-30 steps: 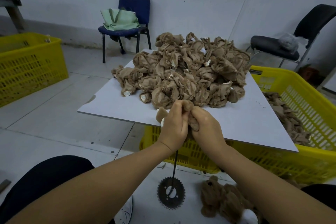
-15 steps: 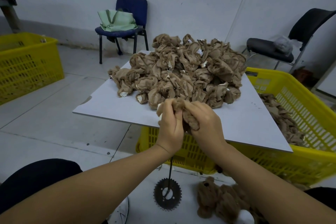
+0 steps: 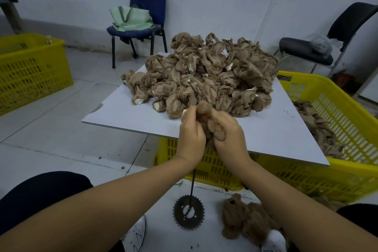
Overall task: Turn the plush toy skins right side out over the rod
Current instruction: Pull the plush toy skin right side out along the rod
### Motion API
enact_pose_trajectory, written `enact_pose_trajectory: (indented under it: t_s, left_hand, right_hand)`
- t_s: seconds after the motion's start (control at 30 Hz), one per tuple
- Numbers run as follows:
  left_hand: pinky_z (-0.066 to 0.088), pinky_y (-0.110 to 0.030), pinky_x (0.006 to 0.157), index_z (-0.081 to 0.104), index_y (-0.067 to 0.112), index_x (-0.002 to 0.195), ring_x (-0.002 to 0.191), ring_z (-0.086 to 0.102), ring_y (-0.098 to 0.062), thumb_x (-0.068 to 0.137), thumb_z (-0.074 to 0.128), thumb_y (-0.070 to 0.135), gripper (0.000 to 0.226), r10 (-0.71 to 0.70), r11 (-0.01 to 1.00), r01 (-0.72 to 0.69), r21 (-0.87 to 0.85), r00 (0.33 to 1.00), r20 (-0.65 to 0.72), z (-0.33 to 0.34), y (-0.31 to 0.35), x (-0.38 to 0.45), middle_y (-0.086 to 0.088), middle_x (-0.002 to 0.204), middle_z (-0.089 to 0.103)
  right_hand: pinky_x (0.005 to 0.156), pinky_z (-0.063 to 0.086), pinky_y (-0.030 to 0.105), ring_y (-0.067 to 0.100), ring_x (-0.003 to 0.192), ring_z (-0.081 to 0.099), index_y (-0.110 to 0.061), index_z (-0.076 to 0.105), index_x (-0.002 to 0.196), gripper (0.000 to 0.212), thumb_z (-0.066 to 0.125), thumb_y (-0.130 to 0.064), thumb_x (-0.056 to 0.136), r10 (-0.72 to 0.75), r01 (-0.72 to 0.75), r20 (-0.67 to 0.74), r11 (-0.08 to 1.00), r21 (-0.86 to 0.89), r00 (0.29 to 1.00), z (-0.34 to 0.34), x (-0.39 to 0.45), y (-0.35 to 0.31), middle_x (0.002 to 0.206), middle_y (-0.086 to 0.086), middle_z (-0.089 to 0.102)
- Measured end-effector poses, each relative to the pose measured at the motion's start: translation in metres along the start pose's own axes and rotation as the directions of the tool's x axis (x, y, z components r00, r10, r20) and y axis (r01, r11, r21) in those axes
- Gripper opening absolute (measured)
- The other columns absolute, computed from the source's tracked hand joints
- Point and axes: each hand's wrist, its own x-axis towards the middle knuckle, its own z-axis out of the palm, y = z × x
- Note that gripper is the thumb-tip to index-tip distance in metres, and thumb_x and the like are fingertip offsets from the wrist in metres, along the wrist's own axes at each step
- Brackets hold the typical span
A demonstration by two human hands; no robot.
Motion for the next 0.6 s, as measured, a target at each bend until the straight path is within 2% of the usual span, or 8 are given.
enact_pose_trajectory:
  t_s: [0.07,0.13,0.23,0.3,0.33,0.43,0.53,0.6]
  left_hand:
    - [0.047,-0.017,0.075,0.049,0.024,0.110,0.088,0.057,-0.010,0.092,0.033,-0.002,0.035,0.065,0.997,-0.068,-0.044,0.997,-0.050,-0.001,0.006,0.004,-0.009,0.098,0.057]
    - [0.050,-0.016,0.079,0.047,0.027,0.113,0.092,0.058,-0.005,0.088,0.034,-0.007,0.045,0.103,0.992,-0.106,-0.063,0.994,-0.048,-0.003,0.007,0.006,-0.004,0.100,0.057]
    - [0.054,-0.020,0.078,0.049,0.026,0.118,0.092,0.059,-0.005,0.088,0.034,-0.004,0.045,0.074,0.996,-0.076,-0.049,0.997,-0.038,0.000,0.000,0.010,0.004,0.099,0.060]
    - [0.053,-0.019,0.076,0.053,0.017,0.122,0.090,0.060,-0.004,0.090,0.033,0.000,0.042,0.033,0.999,-0.033,-0.015,0.999,-0.024,0.001,-0.007,0.009,-0.005,0.100,0.063]
    - [0.051,-0.014,0.074,0.054,0.014,0.126,0.089,0.059,0.001,0.090,0.033,0.001,0.043,0.013,1.000,-0.013,0.009,1.000,-0.007,-0.001,-0.010,0.007,-0.006,0.101,0.062]
    - [0.041,-0.002,0.072,0.054,0.011,0.134,0.087,0.055,0.015,0.091,0.034,0.002,0.049,-0.004,0.997,-0.001,0.083,0.998,0.064,-0.006,-0.021,-0.001,0.001,0.096,0.060]
    - [0.048,-0.012,0.074,0.054,0.013,0.134,0.086,0.058,0.002,0.093,0.034,0.002,0.047,-0.033,0.997,0.026,0.073,0.994,0.099,-0.005,-0.020,0.001,-0.001,0.099,0.063]
    - [0.052,-0.025,0.075,0.056,0.017,0.123,0.088,0.060,-0.009,0.093,0.034,-0.001,0.041,-0.031,0.998,0.027,0.056,0.997,0.073,0.000,-0.013,0.002,-0.003,0.099,0.064]
  right_hand:
    - [0.087,0.052,0.039,0.019,0.109,0.059,-0.019,0.061,0.136,0.055,0.058,0.002,0.086,-0.089,0.088,-0.044,0.996,-0.036,0.995,-0.003,0.007,-0.004,0.116,-0.001,0.066]
    - [0.091,0.049,0.032,0.021,0.111,0.059,-0.019,0.059,0.139,0.058,0.067,0.004,0.085,-0.182,0.173,-0.061,0.976,-0.133,0.981,-0.006,0.011,-0.006,0.122,0.001,0.066]
    - [0.095,0.044,0.023,0.021,0.113,0.058,-0.017,0.058,0.139,0.063,0.069,0.008,0.082,-0.181,0.170,-0.067,0.975,-0.140,0.981,-0.003,0.012,-0.002,0.123,0.002,0.065]
    - [0.096,0.047,0.028,0.019,0.114,0.058,-0.016,0.060,0.137,0.059,0.067,0.007,0.084,-0.123,0.117,-0.057,0.988,-0.099,0.991,0.001,0.011,0.002,0.122,0.002,0.066]
    - [0.093,0.049,0.033,0.018,0.111,0.058,-0.015,0.062,0.135,0.054,0.065,0.006,0.085,-0.103,0.100,-0.035,0.990,-0.095,0.994,0.003,0.008,0.004,0.119,0.001,0.066]
    - [0.085,0.050,0.045,0.019,0.106,0.058,-0.014,0.065,0.129,0.044,0.058,0.004,0.090,-0.065,0.068,0.052,0.996,-0.052,0.997,0.007,-0.001,0.010,0.113,0.000,0.066]
    - [0.084,0.052,0.046,0.023,0.107,0.058,-0.017,0.064,0.130,0.044,0.056,0.003,0.091,-0.011,0.014,0.072,0.999,-0.046,0.997,0.005,0.002,0.017,0.114,-0.001,0.066]
    - [0.085,0.052,0.046,0.023,0.109,0.058,-0.018,0.065,0.130,0.047,0.056,0.005,0.090,0.000,0.004,0.065,0.998,-0.060,0.998,0.004,0.004,0.017,0.115,-0.002,0.066]
